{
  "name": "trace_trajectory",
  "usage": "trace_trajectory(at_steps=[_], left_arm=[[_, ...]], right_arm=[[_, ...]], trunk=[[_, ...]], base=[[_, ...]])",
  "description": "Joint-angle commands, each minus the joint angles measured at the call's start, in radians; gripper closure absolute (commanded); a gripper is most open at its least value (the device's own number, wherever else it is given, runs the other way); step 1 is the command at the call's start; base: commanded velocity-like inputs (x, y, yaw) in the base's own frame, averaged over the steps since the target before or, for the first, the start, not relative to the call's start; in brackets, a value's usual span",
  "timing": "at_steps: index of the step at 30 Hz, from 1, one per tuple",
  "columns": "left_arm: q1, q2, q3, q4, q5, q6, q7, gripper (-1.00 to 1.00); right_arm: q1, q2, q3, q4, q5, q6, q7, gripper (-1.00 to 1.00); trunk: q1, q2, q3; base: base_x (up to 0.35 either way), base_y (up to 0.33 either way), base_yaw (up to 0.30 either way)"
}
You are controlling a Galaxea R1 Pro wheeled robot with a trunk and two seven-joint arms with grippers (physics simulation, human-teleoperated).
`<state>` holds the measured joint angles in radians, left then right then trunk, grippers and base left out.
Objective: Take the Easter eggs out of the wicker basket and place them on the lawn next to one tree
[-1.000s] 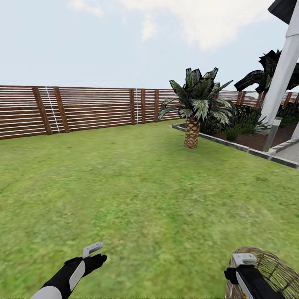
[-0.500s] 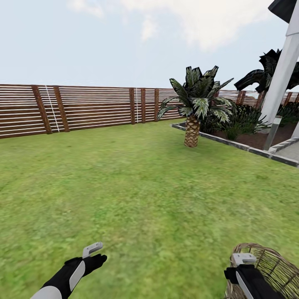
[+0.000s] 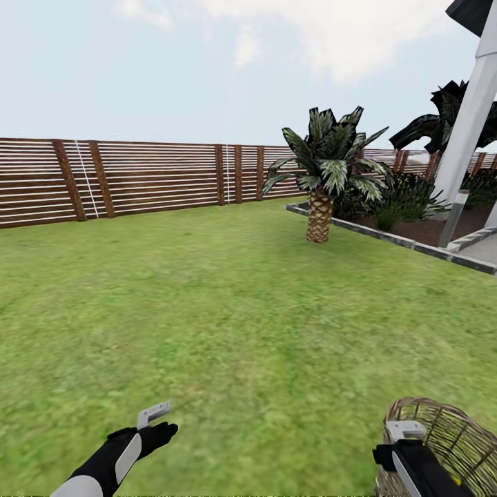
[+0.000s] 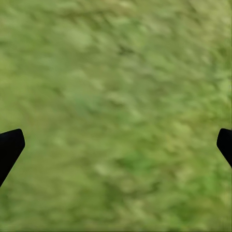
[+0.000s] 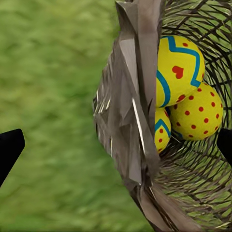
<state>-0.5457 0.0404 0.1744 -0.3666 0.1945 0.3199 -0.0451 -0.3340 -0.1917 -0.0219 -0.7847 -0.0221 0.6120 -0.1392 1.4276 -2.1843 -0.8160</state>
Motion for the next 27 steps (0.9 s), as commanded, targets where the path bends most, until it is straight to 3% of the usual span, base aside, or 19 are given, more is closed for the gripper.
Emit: trace_trajectory(at_steps=[1,13,24,25,27], left_arm=[[0.000,-0.001,0.007,-0.002,0.003,0.007,-0.004,-1.00],[0.000,-0.001,0.007,-0.002,0.003,0.005,-0.004,-1.00],[0.000,-0.001,0.008,-0.002,0.004,0.004,-0.004,-1.00],[0.000,-0.001,0.007,-0.002,0.004,0.004,-0.004,-1.00],[0.000,-0.001,0.007,-0.002,0.004,0.004,-0.004,-1.00]], right_arm=[[0.000,0.000,0.000,-0.001,-0.002,0.005,-0.003,-1.00],[0.000,0.002,0.001,-0.001,-0.002,0.005,-0.003,-1.00],[0.000,0.004,0.001,-0.003,-0.002,0.005,-0.003,-1.00],[0.000,0.004,0.000,-0.006,-0.003,0.004,-0.003,1.00],[0.000,0.003,-0.001,-0.010,-0.004,-0.011,-0.003,1.00]], trunk=[[0.004,-0.008,-0.004],[0.050,-0.092,-0.042],[0.050,-0.092,-0.042],[0.050,-0.092,-0.042],[0.050,-0.092,-0.042]], base=[[0.000,0.000,0.000],[0.000,0.000,0.000],[0.000,0.000,0.000],[0.000,0.000,0.000],[0.000,0.000,0.000]])
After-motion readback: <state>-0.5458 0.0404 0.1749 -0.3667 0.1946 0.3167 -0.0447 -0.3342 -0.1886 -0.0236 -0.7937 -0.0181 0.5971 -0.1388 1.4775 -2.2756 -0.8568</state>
